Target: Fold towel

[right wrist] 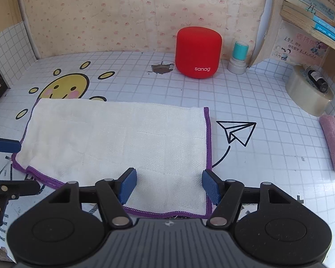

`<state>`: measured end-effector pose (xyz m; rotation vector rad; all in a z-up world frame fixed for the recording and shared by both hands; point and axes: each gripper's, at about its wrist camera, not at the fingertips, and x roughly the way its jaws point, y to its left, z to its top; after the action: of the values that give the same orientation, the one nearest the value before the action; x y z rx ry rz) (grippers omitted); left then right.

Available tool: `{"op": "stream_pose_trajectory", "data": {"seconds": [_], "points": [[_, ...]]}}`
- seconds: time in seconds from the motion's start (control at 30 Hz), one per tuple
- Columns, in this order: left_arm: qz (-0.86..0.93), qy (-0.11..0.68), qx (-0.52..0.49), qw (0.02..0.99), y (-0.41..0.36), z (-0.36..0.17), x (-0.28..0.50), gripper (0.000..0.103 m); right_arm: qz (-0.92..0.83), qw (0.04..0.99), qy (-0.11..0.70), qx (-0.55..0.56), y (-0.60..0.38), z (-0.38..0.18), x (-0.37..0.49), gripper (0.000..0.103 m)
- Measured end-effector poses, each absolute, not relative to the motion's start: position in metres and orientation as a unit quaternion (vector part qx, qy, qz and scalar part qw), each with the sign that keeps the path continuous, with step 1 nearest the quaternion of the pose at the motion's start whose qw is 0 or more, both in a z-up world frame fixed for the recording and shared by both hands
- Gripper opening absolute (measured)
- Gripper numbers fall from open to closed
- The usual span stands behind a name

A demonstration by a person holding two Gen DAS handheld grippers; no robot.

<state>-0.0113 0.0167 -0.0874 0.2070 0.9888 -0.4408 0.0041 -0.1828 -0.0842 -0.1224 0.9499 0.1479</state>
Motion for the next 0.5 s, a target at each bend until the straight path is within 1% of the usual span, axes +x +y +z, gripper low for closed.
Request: {"op": "stream_pose_trajectory", "data": {"seconds": [0.3, 0.5], "points": [[-0.213, 0.486, 0.091, 0.843, 0.014, -0.096, -0.014, 0.074, 0.074, 0.886, 0.453, -0.067, -0.179, -0.082, 0.006, 0.064], [-0.222, 0.479, 0.131, 0.839, 0.014, -0.098, -0.022, 0.075, 0.074, 0.881, 0.464, -0.061, -0.181, -0.089, 0.005, 0.064]]}}
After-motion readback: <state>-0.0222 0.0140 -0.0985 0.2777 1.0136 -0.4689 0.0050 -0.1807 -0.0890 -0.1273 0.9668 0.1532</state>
